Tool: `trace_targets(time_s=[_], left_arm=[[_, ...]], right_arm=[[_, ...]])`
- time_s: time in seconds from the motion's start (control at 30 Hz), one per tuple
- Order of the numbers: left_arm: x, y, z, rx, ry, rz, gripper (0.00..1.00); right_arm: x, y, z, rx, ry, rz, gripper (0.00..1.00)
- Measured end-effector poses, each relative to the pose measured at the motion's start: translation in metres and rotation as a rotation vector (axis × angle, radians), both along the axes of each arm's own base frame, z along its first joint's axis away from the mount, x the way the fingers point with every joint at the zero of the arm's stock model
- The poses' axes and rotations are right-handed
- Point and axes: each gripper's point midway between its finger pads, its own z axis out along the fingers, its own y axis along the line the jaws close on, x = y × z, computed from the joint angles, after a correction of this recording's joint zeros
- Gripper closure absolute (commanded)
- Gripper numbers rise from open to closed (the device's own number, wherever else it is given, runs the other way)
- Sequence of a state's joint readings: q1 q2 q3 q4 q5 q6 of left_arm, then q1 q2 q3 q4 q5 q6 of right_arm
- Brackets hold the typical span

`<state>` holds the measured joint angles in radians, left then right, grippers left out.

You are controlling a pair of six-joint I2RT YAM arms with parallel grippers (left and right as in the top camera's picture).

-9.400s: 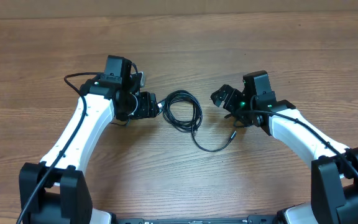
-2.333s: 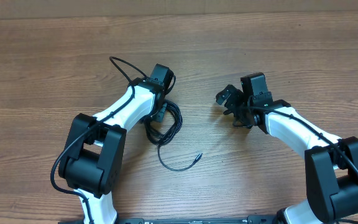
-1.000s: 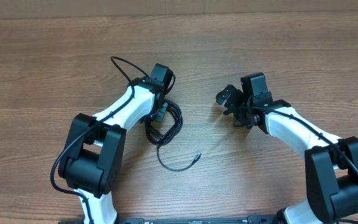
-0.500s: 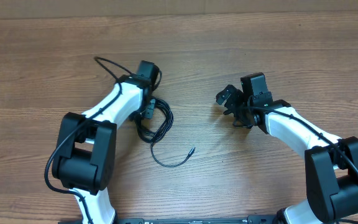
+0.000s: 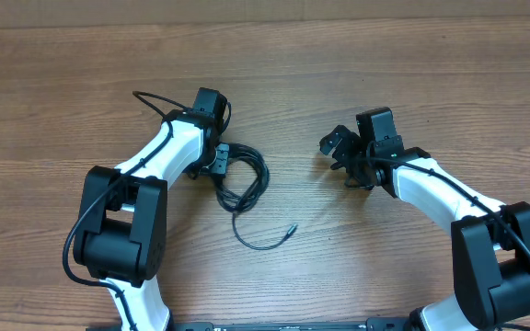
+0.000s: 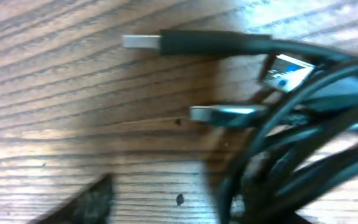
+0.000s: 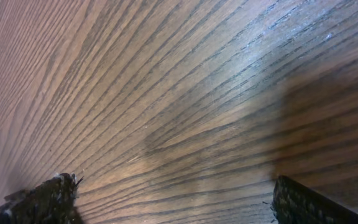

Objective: Untangle cables

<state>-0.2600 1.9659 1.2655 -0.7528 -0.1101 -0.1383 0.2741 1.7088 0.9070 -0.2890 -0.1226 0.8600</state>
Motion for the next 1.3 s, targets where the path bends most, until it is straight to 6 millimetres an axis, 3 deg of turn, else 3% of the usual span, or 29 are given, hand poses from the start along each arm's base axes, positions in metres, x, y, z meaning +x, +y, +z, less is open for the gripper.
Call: trace_targets(time_s=[0.03,0.1,0.27,0.37,0.4,0.53,0.8,1.07,1.1,1.17,1.2,1.27,1.3], left_arm=[[0.0,0.0,0.0,-0.003,0.0,0.002,0.07],[0.0,-0.001,0.0,-0.009,0.001,0.003,0.02],[-0.01,0.0,0.008,0.002,0.062,0.004,0.0],[0.006,-0.005,0.041,-0.011,0.043,0.011,0.01],[0.024,-0.012,0.063,-0.035,-0.011,0.01,0.01],[0.043,-0.027,0.089,-0.112,-0.072,0.002,0.01],[0.03,-0.055,0.075,-0.282,-0.015,-0.004,0.0],[0.028,-0.064,0.053,-0.348,-0.019,0.069,0.0],[0.028,-0.065,0.051,-0.349,-0.019,0.07,0.03],[0.023,-0.067,0.045,-0.347,-0.009,0.074,0.28],[0.022,-0.067,0.042,-0.342,-0.008,0.074,0.34],[0.019,-0.067,0.036,-0.331,-0.006,0.079,0.6],[0.015,-0.066,0.031,-0.321,-0.002,0.076,0.85]], right_arm=[[0.0,0.0,0.0,0.0,0.0,0.0,0.0],[0.0,0.0,0.0,0.0,0.0,0.0,0.0],[0.0,0.0,0.0,0.0,0.0,-0.001,0.0],[0.0,0.0,0.0,0.0,0.0,0.0,0.0],[0.0,0.0,0.0,-0.001,0.0,-0.001,0.0],[0.0,0.0,0.0,-0.001,0.002,-0.001,0.0],[-0.001,-0.001,-0.001,-0.002,0.003,-0.001,0.0],[-0.001,0.0,-0.001,-0.001,0.003,-0.001,0.0],[-0.001,0.0,-0.001,-0.001,0.004,-0.001,0.0],[-0.001,0.0,-0.001,-0.001,0.003,-0.001,0.0],[-0.001,0.0,0.0,-0.001,0.003,-0.001,0.0],[-0.001,0.0,-0.001,-0.001,0.004,-0.001,0.0],[-0.001,0.0,-0.001,-0.001,0.004,-0.001,0.0]])
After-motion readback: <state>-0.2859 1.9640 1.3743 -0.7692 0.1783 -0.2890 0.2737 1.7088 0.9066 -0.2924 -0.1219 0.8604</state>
